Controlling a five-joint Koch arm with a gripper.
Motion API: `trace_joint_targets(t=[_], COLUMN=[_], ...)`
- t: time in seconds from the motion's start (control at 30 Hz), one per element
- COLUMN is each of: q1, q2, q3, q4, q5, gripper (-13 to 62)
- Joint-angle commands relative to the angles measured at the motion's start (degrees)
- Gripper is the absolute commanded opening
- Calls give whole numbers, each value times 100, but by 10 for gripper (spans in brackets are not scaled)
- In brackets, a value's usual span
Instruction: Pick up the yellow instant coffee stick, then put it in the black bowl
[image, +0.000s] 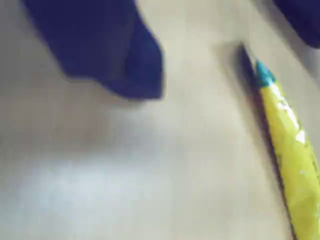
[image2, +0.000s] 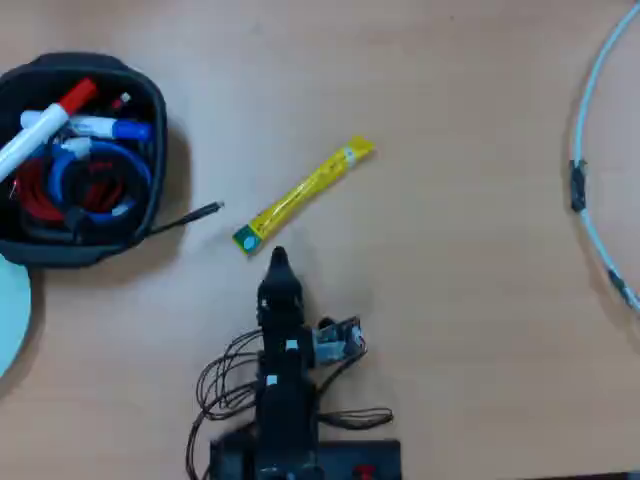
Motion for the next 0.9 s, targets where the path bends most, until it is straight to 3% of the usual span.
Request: trace_joint_targets(t=[0.0,0.87], q1=[62,-18], q2=[79,501], q3=[290,167], q4=[211,281], q5=[9,246], gripper=[526,523])
